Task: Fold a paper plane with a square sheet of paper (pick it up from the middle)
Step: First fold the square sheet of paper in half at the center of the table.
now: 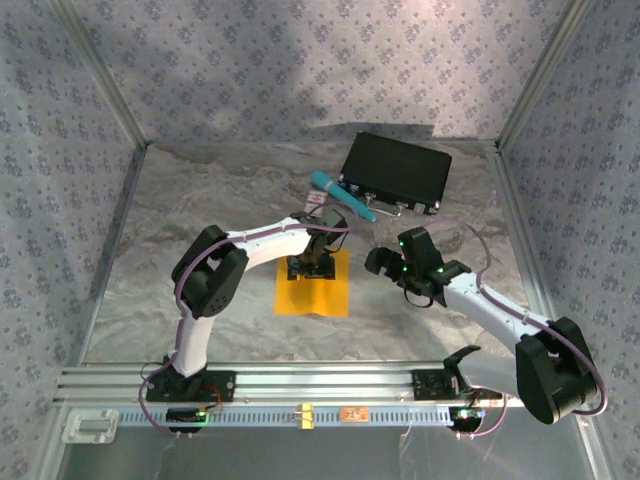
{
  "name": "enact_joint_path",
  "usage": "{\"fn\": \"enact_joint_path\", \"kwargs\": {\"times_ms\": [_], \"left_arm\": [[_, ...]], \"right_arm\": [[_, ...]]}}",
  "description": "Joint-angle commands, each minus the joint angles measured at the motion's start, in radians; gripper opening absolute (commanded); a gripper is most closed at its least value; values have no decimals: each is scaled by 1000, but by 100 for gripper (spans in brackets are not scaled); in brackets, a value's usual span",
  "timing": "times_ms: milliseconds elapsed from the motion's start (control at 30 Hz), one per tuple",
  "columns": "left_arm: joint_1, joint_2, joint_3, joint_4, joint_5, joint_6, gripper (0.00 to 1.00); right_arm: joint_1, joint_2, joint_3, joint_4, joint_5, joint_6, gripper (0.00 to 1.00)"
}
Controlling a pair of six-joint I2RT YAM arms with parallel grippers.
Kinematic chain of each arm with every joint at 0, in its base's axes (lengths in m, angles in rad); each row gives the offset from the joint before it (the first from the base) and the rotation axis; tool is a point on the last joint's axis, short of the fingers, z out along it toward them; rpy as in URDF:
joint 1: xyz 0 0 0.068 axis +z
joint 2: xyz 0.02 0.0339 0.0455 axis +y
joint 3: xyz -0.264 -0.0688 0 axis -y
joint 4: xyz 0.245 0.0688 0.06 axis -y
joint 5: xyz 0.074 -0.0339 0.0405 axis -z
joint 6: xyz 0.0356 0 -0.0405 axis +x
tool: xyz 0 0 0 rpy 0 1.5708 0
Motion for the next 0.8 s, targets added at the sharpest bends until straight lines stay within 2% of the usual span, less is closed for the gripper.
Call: {"fn": "enact_joint_path", "kwargs": {"times_ms": [0,133,367,433,600,767], "left_arm": [[-7,17,-58,15,-27,-12,68],[-6,-21,-75,39,-39,-9,55],[-7,-108,-130,100,-62,-17,45],[-6,-136,-152,127,-72,-15,37],[-7,-223,-219,234,-83,5,32],[-7,-297,-253,275,-94,0,32]], "right_arm": [[8,-6,18,-2,21,8,99],[9,-26,11,2,44,16,99],[11,-51,-2,-11,76,29,99],[12,-54,3,-25,89,36,99],[64,-55,89,-151,207,46,99],[64,-55,115,-185,262,55,99]]}}
